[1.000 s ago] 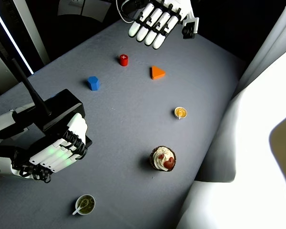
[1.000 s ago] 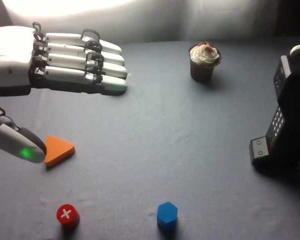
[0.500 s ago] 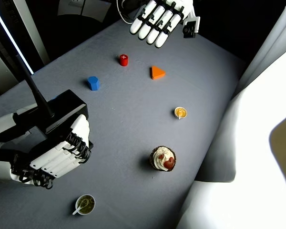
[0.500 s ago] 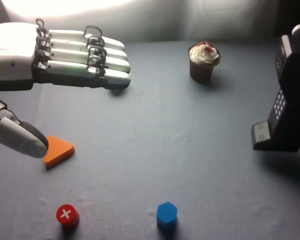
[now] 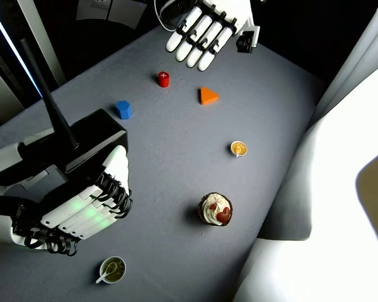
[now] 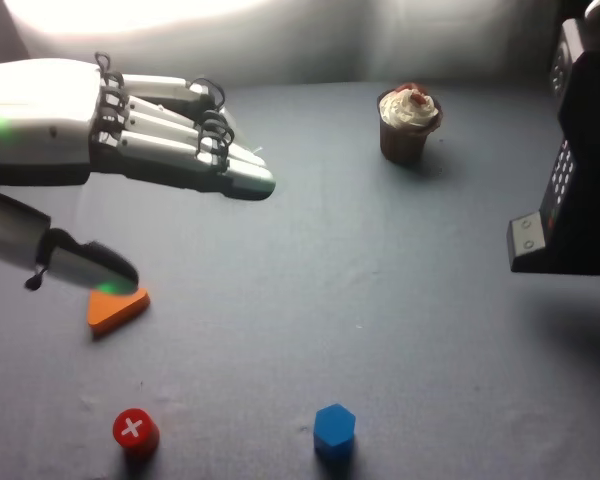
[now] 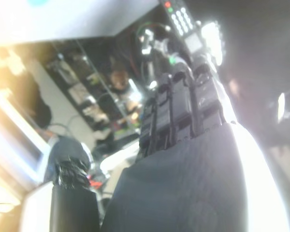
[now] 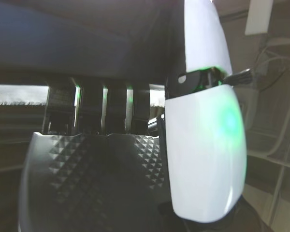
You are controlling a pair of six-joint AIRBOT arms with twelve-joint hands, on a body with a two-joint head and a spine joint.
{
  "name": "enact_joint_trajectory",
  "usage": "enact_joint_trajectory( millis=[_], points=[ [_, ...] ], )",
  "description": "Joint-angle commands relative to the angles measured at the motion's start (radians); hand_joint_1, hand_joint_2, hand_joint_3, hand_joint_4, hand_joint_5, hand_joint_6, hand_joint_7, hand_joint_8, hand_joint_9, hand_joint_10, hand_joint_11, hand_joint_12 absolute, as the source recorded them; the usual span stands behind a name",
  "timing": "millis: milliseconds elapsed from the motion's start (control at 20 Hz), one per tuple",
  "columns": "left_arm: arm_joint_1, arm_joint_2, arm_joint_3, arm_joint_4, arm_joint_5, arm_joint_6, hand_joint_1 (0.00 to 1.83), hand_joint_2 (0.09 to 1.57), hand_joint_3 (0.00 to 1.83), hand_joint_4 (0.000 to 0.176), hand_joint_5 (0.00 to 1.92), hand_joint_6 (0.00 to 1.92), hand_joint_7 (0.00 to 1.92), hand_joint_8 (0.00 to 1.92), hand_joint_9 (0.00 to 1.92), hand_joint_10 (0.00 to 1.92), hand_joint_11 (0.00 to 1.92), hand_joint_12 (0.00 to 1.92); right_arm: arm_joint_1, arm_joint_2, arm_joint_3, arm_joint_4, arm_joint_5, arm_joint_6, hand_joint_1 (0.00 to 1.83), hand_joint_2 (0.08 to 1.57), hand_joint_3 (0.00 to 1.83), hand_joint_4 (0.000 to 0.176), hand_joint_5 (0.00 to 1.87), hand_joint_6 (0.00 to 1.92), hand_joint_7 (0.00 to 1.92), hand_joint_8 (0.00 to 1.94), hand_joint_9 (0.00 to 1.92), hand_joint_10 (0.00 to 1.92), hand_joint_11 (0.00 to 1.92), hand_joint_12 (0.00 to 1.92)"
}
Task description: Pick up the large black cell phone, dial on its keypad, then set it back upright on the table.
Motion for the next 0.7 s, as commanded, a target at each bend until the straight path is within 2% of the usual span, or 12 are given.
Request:
enact_joint_trajectory(
  millis=[0, 50, 100, 150, 250, 300, 350, 400, 450, 500, 650],
  points=[
    [-0.017, -0.003, -0.003, -0.101, -0.064, -0.002, 0.74, 1.39, 0.00, 0.080, 0.20, 0.00, 0.68, 0.01, 0.70, 0.55, 0.30, 1.45, 0.011, 0.022, -0.001, 0.014, 0.132, 0.017, 1.37, 1.16, 0.00, 0.000, 1.04, 0.58, 0.82, 1.31, 0.81, 1.52, 0.87, 1.39],
    [-0.017, -0.006, -0.002, -0.101, -0.063, -0.005, 0.74, 1.39, 0.00, 0.080, 0.20, 0.00, 0.68, 0.01, 0.70, 0.55, 0.30, 1.45, 0.016, 0.029, -0.006, 0.014, 0.132, 0.017, 1.37, 1.16, 0.00, 0.000, 1.04, 0.58, 0.82, 1.31, 0.81, 1.52, 0.87, 1.39],
    [-0.018, -0.008, -0.001, -0.094, -0.061, -0.011, 0.99, 1.28, 0.00, 0.077, 0.21, 0.00, 0.81, 0.04, 0.65, 1.02, 0.43, 1.67, 0.026, 0.034, -0.014, 0.014, 0.128, 0.017, 1.36, 1.17, 0.00, 0.000, 1.06, 0.54, 0.80, 1.35, 0.78, 1.57, 0.83, 1.47],
    [-0.021, -0.009, -0.003, -0.080, -0.048, -0.010, 1.05, 1.25, 0.00, 0.077, 0.21, 0.00, 0.84, 0.04, 0.60, 1.20, 0.45, 1.74, 0.036, 0.042, -0.023, 0.014, 0.124, 0.017, 1.36, 1.17, 0.00, 0.000, 1.06, 0.53, 0.79, 1.36, 0.77, 1.58, 0.82, 1.48],
    [-0.041, -0.014, -0.013, -0.050, -0.023, 0.000, 1.05, 1.25, 0.00, 0.077, 0.21, 0.00, 0.84, 0.04, 0.60, 1.20, 0.45, 1.74, 0.045, 0.052, -0.034, 0.014, 0.123, 0.017, 1.36, 1.17, 0.00, 0.000, 1.06, 0.53, 0.79, 1.36, 0.77, 1.58, 0.82, 1.48],
    [-0.045, -0.015, -0.023, -0.048, 0.008, 0.014, 1.28, 1.16, 0.01, 0.073, 0.22, 0.01, 0.87, 0.97, 0.64, 1.55, 0.58, 1.88, 0.056, 0.059, -0.039, 0.012, 0.118, 0.017, 1.36, 1.18, 0.00, 0.000, 0.99, 0.70, 0.76, 1.39, 0.74, 1.55, 0.82, 1.48],
    [-0.052, -0.016, -0.031, -0.042, 0.035, 0.021, 1.28, 1.16, 0.01, 0.073, 0.22, 0.01, 0.87, 0.97, 0.64, 1.55, 0.58, 1.88, 0.070, 0.062, -0.041, 0.005, 0.110, 0.017, 1.36, 1.18, 0.00, 0.000, 0.99, 0.70, 0.76, 1.39, 0.74, 1.55, 0.82, 1.48],
    [-0.053, -0.021, -0.035, -0.041, 0.048, 0.024, 1.32, 1.20, 0.02, 0.072, 0.19, 0.00, 0.78, 1.33, 0.75, 1.72, 0.69, 1.91, 0.083, 0.064, -0.041, -0.001, 0.102, 0.017, 1.36, 1.19, 0.00, 0.000, 0.95, 0.73, 0.77, 1.38, 0.74, 1.57, 0.82, 1.48],
    [-0.059, -0.029, -0.040, -0.038, 0.062, 0.033, 1.32, 1.20, 0.02, 0.072, 0.19, 0.00, 0.78, 1.33, 0.75, 1.72, 0.69, 1.91, 0.099, 0.067, -0.043, -0.007, 0.091, 0.017, 1.36, 1.19, 0.00, 0.000, 0.95, 0.73, 0.77, 1.38, 0.74, 1.57, 0.82, 1.48],
    [-0.063, -0.032, -0.046, -0.036, 0.077, 0.036, 1.31, 1.23, 0.03, 0.075, 0.15, 0.01, 0.70, 1.49, 0.75, 1.86, 0.71, 1.92, 0.107, 0.069, -0.043, -0.011, 0.085, 0.014, 1.36, 1.18, 0.00, 0.000, 0.94, 0.74, 0.78, 1.36, 0.78, 1.52, 0.89, 1.43],
    [-0.068, -0.040, -0.075, -0.116, 0.144, 0.051, 1.31, 1.25, 0.02, 0.082, 0.14, 0.00, 0.69, 1.52, 0.71, 1.87, 0.71, 1.92, 0.134, 0.069, -0.045, -0.023, 0.071, 0.000, 1.36, 1.17, 0.00, 0.000, 0.97, 0.72, 0.77, 1.36, 0.80, 1.48, 0.90, 1.38]
  ],
)
